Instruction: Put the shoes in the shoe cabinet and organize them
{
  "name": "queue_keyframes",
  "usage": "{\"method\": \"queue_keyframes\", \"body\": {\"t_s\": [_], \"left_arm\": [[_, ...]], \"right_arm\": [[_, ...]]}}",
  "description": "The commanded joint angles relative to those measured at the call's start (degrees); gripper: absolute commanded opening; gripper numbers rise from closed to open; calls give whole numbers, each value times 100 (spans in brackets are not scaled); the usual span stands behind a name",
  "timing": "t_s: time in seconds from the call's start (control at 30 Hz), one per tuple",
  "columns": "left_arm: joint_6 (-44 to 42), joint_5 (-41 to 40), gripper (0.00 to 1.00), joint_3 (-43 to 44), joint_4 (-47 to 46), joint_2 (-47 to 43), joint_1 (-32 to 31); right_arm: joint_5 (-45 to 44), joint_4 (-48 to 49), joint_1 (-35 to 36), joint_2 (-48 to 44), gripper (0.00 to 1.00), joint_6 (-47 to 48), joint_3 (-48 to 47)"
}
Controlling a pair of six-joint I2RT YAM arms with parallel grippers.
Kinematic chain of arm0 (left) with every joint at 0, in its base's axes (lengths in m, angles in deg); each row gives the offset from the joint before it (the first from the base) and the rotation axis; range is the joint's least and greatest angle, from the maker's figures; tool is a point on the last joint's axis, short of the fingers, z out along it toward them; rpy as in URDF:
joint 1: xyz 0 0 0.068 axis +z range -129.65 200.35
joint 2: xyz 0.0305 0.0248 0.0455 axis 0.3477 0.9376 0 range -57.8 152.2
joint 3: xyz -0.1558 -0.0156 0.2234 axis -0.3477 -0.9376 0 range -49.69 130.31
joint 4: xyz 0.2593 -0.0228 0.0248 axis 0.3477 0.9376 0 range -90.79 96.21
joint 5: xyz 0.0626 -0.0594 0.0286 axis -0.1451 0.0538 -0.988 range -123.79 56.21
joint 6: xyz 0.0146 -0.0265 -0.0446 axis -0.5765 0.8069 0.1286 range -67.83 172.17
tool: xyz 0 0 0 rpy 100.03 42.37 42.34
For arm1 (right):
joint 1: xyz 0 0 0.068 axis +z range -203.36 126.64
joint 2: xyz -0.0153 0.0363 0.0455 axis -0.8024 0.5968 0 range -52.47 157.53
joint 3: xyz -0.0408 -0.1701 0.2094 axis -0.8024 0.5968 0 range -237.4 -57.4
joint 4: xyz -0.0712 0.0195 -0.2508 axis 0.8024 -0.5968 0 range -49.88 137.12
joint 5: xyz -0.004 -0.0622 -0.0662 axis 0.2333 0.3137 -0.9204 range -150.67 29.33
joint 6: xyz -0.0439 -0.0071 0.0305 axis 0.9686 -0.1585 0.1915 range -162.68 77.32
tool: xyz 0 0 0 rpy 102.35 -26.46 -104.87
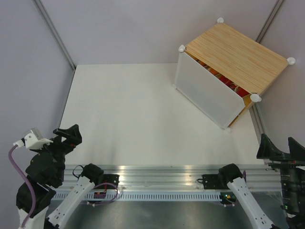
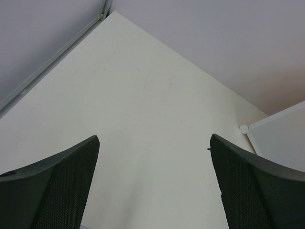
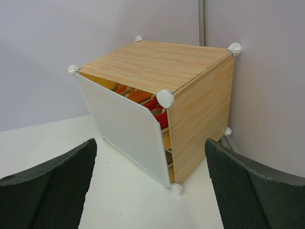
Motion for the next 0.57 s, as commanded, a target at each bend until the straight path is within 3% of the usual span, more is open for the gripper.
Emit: {"method": "queue_keyframes", "body": {"t_s": [0.0,0.53], "left_arm": [[331,-236,100,-92,-322,169,17],[559,-201,100,-303,-674,354,17]], "right_arm": [[-79,-141,-12,-96,98,135,-112],[0,-115,-3,-149,98,99,-174]]}}
